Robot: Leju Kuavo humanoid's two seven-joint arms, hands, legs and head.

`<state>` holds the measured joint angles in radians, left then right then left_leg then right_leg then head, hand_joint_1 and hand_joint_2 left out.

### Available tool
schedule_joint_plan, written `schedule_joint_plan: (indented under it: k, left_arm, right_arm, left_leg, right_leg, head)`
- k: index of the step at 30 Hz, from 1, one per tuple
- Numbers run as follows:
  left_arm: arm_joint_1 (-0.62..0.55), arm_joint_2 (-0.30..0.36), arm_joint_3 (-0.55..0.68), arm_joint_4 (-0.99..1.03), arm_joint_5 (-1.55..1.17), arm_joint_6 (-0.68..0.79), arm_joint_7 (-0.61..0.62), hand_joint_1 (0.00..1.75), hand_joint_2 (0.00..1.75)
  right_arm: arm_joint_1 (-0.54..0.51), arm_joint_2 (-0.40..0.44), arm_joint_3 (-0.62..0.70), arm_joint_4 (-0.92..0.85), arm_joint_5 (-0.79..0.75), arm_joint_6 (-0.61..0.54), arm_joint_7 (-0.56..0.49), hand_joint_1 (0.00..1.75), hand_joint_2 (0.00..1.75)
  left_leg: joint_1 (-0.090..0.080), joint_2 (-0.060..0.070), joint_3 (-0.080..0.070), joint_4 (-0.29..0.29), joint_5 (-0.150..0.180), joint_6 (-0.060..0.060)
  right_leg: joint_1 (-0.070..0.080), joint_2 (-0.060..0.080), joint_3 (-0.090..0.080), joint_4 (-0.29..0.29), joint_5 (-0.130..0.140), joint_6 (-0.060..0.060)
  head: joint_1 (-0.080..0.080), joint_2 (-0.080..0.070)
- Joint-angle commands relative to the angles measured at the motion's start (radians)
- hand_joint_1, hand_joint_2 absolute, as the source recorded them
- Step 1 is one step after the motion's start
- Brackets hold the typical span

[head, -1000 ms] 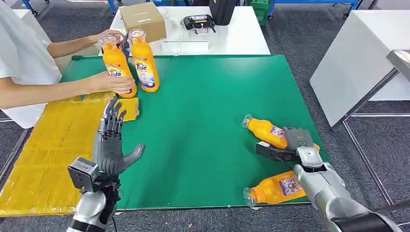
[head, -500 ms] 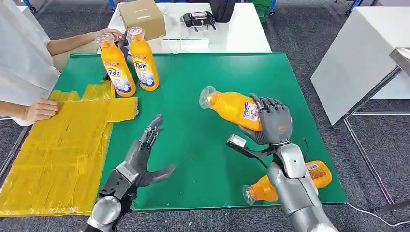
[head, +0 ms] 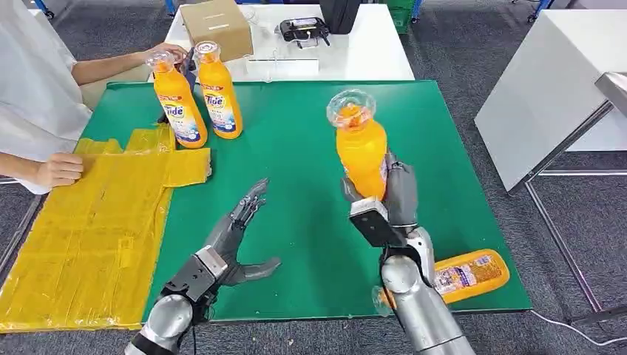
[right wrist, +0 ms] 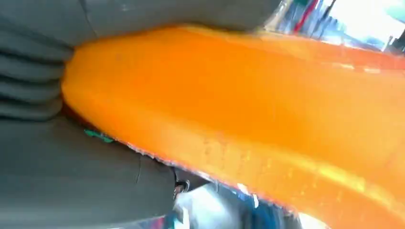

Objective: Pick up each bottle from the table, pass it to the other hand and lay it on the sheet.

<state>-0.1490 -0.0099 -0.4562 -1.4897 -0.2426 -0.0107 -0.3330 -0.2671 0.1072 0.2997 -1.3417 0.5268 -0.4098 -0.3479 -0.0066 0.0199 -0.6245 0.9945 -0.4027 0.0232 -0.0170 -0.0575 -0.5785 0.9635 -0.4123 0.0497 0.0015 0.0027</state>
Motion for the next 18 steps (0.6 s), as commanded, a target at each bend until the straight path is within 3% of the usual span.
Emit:
schedule_joint_plan:
  k: [1, 8, 18]
  left_arm:
    - [-0.068, 0.033, -0.041, 0.002, 0.032, -0.007, -0.005, 0.00, 1.75]
    - [-0.085, 0.025, -0.049, 0.009, 0.060, -0.004, -0.009, 0.00, 1.75]
    - [-0.098, 0.015, -0.018, 0.042, 0.108, 0.002, -0.011, 0.00, 1.75]
  right_arm:
    - [-0.087, 0.076, 0.302, 0.346, 0.029, 0.064, -0.010, 1.75, 1.75]
    - [-0.112, 0.124, 0.455, 0.469, 0.079, 0.085, -0.005, 1.75, 1.75]
    - [-0.119, 0.134, 0.626, 0.565, 0.228, -0.007, 0.019, 1.75, 1.75]
  left_leg:
    - [0.003, 0.005, 0.007, 0.000, -0.003, -0.003]
    - [0.004, 0.002, 0.005, 0.000, -0.003, -0.002]
    - [0.004, -0.002, 0.005, 0.000, -0.002, -0.002]
  right_leg:
    - [0.002, 0.011, 0.005, -0.001, -0.001, -0.003]
    - [0.003, 0.008, 0.004, 0.000, -0.002, -0.004]
    - [0.002, 0.004, 0.006, -0.001, -0.003, -0.003]
  head:
    - [0.000, 0.000]
    - [0.000, 0.000]
    - [0.000, 0.000]
